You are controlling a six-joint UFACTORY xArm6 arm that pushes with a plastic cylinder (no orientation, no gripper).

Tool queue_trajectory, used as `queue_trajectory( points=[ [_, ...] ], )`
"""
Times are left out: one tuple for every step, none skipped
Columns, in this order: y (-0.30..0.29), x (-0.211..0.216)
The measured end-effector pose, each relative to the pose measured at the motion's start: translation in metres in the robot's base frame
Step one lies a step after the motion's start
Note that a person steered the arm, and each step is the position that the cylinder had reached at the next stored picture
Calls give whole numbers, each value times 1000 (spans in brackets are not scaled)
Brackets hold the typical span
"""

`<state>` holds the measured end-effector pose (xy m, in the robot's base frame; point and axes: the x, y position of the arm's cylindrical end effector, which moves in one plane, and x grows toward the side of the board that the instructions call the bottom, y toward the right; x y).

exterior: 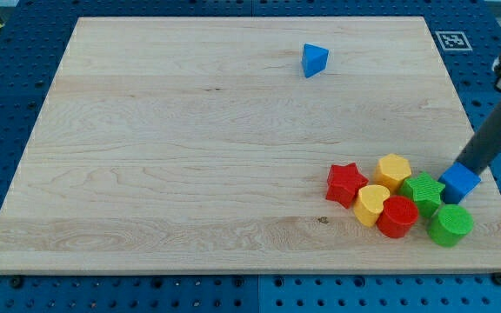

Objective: Push the blue triangle closer to the group of blocks

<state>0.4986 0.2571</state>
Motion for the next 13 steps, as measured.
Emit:
queue_trajectory(
  points=[
    [-34, -31],
    [-103, -60],
    [-181, -98],
    [-252, -151],
    [-261, -203],
    [-217, -211],
    [-176, -211],
    [-168, -209],
    [-149, -207],
    [-124, -207],
    [-119, -206],
    [-119, -200],
    [-119, -178]
  ],
)
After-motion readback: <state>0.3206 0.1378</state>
